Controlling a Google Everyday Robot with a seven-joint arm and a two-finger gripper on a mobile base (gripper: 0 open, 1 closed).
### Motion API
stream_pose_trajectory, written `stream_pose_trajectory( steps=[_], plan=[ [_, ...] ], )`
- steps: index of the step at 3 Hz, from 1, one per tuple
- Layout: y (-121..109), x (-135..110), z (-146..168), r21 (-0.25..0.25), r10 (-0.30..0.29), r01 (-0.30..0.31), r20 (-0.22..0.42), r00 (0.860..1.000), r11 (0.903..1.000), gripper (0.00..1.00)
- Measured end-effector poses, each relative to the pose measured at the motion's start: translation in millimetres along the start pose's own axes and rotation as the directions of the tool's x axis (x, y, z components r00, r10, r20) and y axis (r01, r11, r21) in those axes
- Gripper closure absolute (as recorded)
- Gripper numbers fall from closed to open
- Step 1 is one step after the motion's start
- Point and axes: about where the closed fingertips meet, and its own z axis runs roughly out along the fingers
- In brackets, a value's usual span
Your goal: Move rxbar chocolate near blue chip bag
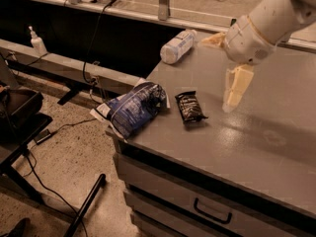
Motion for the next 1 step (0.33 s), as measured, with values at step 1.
stream_pose_trajectory(
  steps=[1],
  plan=[
    [-3.8, 22.5, -8.5, -0.007, -0.014, 0.013, -0.137, 0.990, 0.9999, 0.00]
  ],
)
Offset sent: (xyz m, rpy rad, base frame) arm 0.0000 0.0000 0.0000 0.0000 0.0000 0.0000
